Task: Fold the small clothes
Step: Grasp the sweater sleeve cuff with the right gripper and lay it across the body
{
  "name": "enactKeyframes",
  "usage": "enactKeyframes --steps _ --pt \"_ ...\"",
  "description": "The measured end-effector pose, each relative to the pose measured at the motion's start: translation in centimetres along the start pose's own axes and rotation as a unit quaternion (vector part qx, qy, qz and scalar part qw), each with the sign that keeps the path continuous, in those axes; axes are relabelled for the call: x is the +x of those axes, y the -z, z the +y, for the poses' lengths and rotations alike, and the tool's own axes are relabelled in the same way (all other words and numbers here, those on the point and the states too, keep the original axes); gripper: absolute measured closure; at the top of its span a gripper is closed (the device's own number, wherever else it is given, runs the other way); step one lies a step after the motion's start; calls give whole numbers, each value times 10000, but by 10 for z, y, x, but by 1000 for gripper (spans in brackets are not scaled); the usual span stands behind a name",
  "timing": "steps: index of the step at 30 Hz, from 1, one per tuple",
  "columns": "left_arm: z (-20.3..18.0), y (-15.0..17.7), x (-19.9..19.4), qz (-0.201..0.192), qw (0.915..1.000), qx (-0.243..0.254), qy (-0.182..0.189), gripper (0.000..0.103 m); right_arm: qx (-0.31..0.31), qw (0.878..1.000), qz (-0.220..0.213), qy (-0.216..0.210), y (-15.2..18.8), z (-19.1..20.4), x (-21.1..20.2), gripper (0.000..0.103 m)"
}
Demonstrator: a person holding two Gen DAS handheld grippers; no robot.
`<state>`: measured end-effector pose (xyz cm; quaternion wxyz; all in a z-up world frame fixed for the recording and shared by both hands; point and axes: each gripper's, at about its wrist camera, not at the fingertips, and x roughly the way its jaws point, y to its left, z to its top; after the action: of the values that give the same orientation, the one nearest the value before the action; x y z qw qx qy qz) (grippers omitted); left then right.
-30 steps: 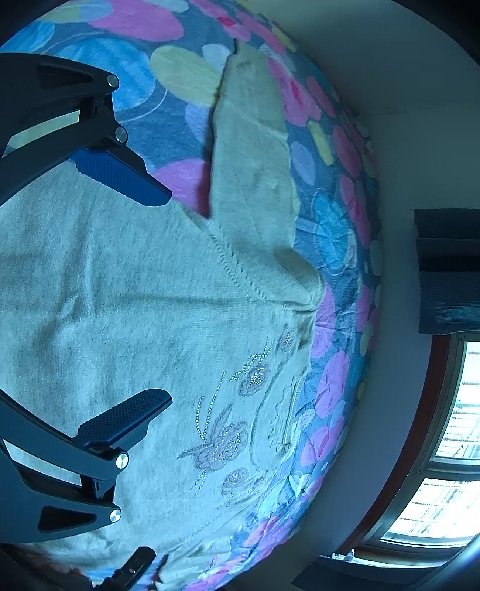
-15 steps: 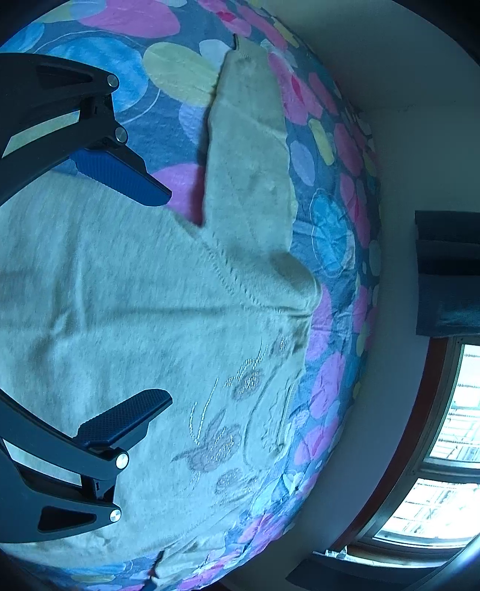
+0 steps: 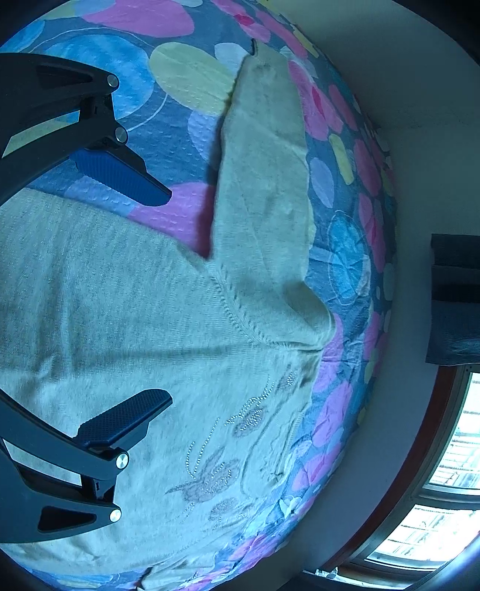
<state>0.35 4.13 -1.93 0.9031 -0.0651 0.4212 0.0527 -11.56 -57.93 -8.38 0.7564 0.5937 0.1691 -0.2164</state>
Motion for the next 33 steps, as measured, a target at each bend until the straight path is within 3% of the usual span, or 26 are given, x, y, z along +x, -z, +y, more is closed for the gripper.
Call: enactKeyframes --steps 2,4,5,8,11,14,17,21,25,29,33 --pt "0 1 2 23 10000 20 -20 4 25 10000 -58 29 -13 -7 7 76" --pt "1 2 3 30 10000 26 -29 4 -89 9998 67 154 -17 -5 15 99" --pt "2 2 3 39 10000 21 -28 4 -107 9998 84 165 -22 -4 17 99" --pt "6 1 2 19 10000 -36 -7 4 12 9986 -451 283 -42 -14 1 99" --pt "11 -2 0 -3 10000 -73 20 4 30 9983 -442 372 -53 -20 -2 99" --pt "16 -4 -2 -53 10000 -40 -26 4 -432 9967 -508 452 -48 5 -6 99" --pt "21 -5 -6 -68 10000 -1 -73 4 -992 9934 -509 274 -32 47 -13 99" --pt "31 -4 -9 -91 9999 39 -136 4 -1778 9833 -309 -220 9 112 -23 99" --pt "44 -3 -13 -123 9998 -39 -154 4 -2550 9637 37 -789 70 178 -30 99" --pt "56 -3 -19 -179 9997 -78 -166 4 -3162 9382 551 -1295 146 252 -12 99" --pt "68 -4 -24 -229 9994 -168 -178 4 -3595 9104 1205 -1654 232 294 6 99"
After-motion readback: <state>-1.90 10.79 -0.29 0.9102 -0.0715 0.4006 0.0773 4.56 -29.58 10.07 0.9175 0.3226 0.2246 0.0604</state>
